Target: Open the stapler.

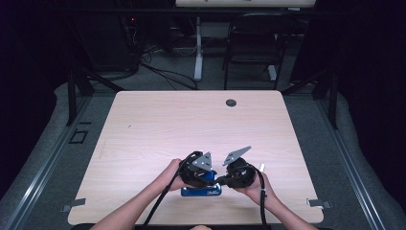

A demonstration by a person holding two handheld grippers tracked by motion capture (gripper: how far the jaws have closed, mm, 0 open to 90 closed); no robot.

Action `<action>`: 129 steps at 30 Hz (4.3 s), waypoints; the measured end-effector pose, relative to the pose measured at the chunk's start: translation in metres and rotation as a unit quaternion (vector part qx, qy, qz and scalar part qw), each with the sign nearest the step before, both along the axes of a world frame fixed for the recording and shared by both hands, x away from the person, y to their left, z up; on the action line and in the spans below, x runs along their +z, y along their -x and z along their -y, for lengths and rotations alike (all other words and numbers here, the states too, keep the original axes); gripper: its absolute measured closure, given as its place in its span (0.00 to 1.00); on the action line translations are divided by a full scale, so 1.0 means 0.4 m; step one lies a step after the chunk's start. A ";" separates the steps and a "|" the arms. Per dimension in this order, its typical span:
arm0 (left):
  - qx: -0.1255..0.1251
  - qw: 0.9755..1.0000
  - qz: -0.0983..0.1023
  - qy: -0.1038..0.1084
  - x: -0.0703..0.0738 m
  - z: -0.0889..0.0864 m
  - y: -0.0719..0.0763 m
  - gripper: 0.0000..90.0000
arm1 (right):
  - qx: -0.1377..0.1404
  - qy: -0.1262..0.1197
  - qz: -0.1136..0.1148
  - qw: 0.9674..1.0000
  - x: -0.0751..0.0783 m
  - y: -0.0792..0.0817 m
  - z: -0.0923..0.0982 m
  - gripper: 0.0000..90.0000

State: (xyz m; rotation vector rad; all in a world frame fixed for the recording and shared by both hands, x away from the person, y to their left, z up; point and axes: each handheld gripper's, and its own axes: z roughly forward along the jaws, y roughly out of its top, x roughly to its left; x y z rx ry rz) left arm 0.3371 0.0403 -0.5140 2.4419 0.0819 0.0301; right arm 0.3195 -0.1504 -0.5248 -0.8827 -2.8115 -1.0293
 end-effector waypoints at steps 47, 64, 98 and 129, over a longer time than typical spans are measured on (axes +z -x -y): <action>-0.008 1.000 0.012 -0.014 0.038 -0.031 0.006 0.74 | 0.003 0.046 0.023 0.999 -0.029 -0.005 -0.036 1.00; 0.009 1.000 0.002 -0.017 0.063 -0.068 0.008 0.74 | -0.008 0.041 0.021 0.999 -0.032 -0.006 -0.041 1.00; 0.051 0.999 -0.012 -0.015 0.079 -0.196 0.024 0.73 | -0.005 0.052 0.021 0.998 -0.028 -0.007 -0.040 1.00; 0.068 0.996 -0.042 -0.029 0.040 -0.279 0.023 0.72 | -0.008 0.047 0.018 0.999 -0.029 -0.007 -0.040 1.00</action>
